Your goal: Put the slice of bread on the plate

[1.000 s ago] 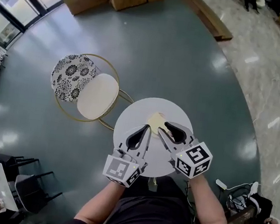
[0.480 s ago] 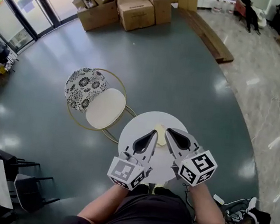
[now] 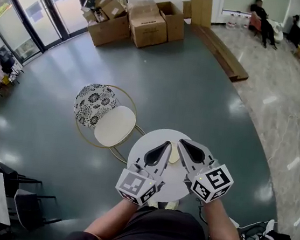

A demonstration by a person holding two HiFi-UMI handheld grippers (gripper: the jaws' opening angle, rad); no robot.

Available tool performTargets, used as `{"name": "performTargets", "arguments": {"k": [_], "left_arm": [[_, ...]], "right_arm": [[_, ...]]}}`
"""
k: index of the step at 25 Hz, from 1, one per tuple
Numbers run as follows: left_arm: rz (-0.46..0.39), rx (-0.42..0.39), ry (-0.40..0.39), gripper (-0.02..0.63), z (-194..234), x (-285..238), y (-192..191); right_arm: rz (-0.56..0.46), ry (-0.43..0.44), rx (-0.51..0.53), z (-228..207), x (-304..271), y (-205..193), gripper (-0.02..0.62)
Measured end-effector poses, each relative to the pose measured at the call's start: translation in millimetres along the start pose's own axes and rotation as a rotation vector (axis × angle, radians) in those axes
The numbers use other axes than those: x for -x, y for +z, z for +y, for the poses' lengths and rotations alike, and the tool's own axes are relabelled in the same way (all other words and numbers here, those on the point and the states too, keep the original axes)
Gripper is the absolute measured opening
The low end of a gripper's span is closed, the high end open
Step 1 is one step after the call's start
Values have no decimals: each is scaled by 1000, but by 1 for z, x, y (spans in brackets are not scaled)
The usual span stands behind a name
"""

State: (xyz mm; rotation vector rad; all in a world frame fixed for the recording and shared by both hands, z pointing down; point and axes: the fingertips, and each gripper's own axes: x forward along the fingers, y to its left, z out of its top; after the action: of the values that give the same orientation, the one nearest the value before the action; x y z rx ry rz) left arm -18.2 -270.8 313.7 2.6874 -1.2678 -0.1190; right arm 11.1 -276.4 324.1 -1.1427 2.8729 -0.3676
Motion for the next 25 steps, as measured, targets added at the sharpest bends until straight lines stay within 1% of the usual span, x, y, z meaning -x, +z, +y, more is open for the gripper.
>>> {"name": "performTargets", "arguments": {"k": [6,25], "left_arm": [[-6,-6,-8,5,-6,4,10],[-43,-21,1,5,-9,4,27]], "right_arm": [[-25,-2,30,5,5,15,6],[-43,-4,69,10,6,35,5]]}}
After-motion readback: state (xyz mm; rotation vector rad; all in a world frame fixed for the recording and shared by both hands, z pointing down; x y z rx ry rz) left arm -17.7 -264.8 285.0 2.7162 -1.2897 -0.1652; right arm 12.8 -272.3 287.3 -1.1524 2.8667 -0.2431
